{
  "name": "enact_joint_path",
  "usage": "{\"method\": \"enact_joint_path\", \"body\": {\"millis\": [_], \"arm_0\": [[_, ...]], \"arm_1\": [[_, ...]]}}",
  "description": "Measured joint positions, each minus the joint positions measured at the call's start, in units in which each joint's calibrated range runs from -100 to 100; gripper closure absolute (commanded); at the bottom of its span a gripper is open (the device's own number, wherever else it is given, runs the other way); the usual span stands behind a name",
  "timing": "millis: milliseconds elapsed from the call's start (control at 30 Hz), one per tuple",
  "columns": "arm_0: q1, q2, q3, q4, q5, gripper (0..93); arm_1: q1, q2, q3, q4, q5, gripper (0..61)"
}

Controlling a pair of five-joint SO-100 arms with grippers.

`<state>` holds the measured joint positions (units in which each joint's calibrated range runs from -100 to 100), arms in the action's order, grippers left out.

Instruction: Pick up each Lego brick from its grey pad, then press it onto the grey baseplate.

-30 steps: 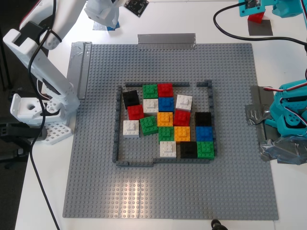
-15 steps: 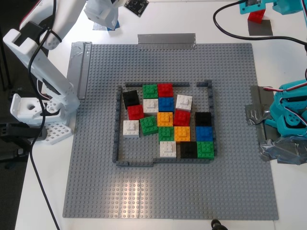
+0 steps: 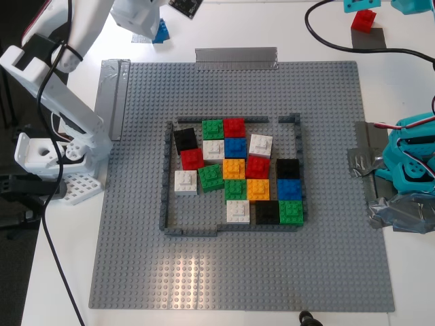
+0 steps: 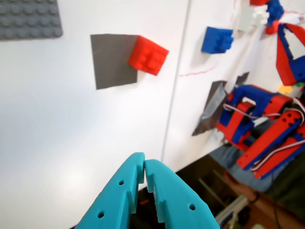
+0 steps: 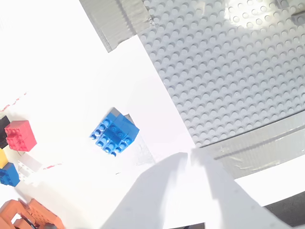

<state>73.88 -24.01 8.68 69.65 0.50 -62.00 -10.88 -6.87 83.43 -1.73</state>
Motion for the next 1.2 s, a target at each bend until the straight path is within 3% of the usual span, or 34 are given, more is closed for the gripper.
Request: {"method": "enact_joint_path", "body": {"millis": [133, 300, 633, 767, 867, 1133, 1200], "arm_0": [[0.9, 0.0, -5.1, 0.0, 0.0, 92.7], [1.2, 0.0, -10.5, 0.3, 1.7, 92.7], [1.3, 5.5, -15.7, 4.9, 2.9, 92.6], [2.1, 14.3, -26.7, 10.8, 5.4, 91.2], [2.7, 22.1, -38.0, 16.0, 7.7, 83.6], [5.3, 39.6, -69.6, 26.5, 14.7, 79.9], [5.4, 42.4, -74.0, 27.2, 17.2, 79.6]], "arm_1": [[-1.2, -3.6, 3.8, -1.0, -1.0, 61.3], [-2.1, -8.6, 11.1, -6.0, 2.5, 61.3], [-4.5, -4.7, 9.4, -3.5, 7.9, 61.3], [-6.3, -1.2, 8.3, -5.1, 10.9, 61.3], [-6.5, 3.5, 4.0, -5.4, 13.2, 61.3], [-7.5, 20.2, -16.9, -1.0, 17.4, 61.2], [-7.8, 23.0, -20.3, -0.5, 18.3, 55.9]]}}
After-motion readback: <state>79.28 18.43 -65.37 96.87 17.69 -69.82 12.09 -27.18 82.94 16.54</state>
